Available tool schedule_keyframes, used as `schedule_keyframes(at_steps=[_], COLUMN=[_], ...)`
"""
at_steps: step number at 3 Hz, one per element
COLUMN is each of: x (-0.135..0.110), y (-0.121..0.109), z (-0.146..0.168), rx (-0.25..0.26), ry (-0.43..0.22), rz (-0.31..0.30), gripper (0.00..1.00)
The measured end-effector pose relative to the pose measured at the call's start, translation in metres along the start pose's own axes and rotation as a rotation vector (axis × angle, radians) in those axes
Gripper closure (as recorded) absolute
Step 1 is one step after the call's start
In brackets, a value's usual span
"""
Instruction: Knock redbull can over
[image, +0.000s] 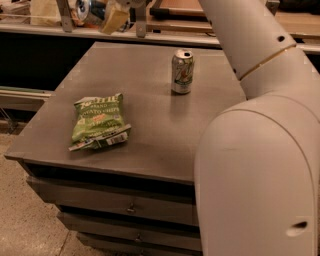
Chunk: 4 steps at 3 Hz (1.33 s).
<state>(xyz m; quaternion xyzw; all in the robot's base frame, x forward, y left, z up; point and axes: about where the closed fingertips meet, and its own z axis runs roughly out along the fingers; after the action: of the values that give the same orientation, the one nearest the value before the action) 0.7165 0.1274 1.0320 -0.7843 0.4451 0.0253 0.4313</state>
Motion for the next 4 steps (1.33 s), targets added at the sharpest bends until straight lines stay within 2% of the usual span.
schedule_keyframes(at_steps=[1, 2, 3, 4], x=[-0.011, -0.013, -0.003, 0.015], y=[0.031, 0.063, 0.086, 0.108], z=[0.013, 0.031, 0.043, 0.055], rx=[-0.096, -0.213, -0.304, -0.409], ry=[-0.002, 0.034, 0.093, 0.181], rz=[-0.076, -0.124, -0.132, -0.127], gripper=[1.0, 1.0, 1.0, 1.0])
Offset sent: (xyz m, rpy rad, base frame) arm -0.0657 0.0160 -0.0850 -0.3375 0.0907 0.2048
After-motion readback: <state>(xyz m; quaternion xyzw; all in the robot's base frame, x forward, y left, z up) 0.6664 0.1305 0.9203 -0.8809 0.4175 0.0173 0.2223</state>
